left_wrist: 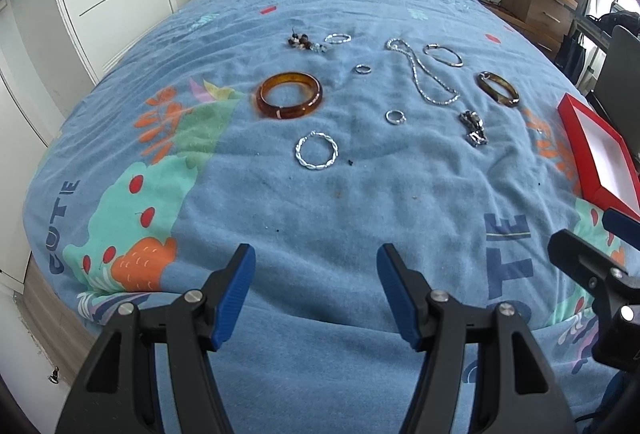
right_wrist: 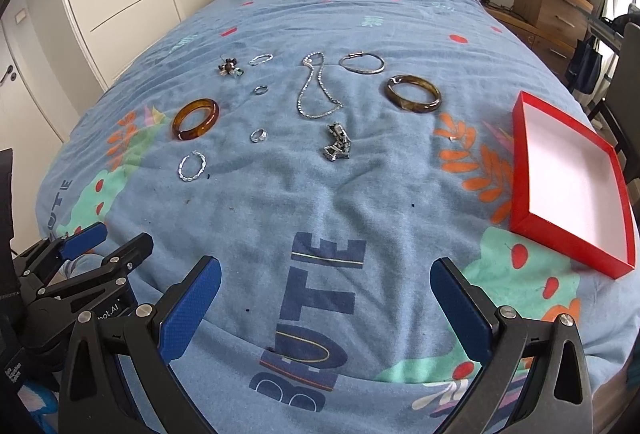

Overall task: Organize jewelry
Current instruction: 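Move both grippers toward the jewelry scattered on the bed cover, then grasp the twisted silver hoop earring with left gripper while right grasps the silver watch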

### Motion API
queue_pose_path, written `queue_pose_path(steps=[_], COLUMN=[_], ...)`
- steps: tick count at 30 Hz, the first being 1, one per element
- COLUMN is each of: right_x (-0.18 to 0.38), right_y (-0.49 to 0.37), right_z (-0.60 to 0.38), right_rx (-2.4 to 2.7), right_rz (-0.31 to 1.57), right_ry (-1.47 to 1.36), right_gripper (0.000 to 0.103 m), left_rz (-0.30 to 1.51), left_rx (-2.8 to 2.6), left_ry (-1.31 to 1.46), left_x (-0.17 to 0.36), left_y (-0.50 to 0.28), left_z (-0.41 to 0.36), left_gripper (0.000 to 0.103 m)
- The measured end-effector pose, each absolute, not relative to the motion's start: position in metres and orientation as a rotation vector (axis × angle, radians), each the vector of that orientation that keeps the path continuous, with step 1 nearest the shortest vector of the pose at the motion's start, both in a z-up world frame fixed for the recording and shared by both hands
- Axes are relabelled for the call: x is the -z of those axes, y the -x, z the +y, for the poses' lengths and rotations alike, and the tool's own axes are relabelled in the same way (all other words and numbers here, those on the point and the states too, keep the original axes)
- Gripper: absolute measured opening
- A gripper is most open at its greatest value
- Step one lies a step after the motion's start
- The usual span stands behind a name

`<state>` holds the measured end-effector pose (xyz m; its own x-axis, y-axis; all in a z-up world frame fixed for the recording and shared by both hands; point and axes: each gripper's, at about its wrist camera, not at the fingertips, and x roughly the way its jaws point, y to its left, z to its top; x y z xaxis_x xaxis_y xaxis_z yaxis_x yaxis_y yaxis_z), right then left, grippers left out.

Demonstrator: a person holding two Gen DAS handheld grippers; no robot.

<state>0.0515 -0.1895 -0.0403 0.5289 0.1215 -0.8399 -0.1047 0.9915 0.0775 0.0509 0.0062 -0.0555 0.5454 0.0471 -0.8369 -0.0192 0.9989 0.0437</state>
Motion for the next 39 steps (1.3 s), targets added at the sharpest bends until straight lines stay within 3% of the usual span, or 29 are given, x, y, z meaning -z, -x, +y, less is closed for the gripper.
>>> queue_pose_path(steps=[14, 25, 39], right_x=[0.043, 0.055, 0.078], right_y=[-0.07, -0.102, -0.175], right_z=[-0.194, -0.193, -0.197], right_rx=[-0.205, -0.266, -0.283], right_rz=[0.953, 0.968, 0.95], right_ry=[-0.077, -0.118, -0.118], right_gripper=[0.1, 0.078, 0.063], left_rz=[1.014, 0.983, 1.009], left_rx=[0.008, 0.028, 0.053], left_ry=[0.037, 0.077, 0.137], left_x=[0.062, 0.066, 0.096], left_y=[-0.079, -0.116, -0.165], left_z=[0.025, 0.039, 0.043], left_gripper=[0.061, 0.061, 0.061])
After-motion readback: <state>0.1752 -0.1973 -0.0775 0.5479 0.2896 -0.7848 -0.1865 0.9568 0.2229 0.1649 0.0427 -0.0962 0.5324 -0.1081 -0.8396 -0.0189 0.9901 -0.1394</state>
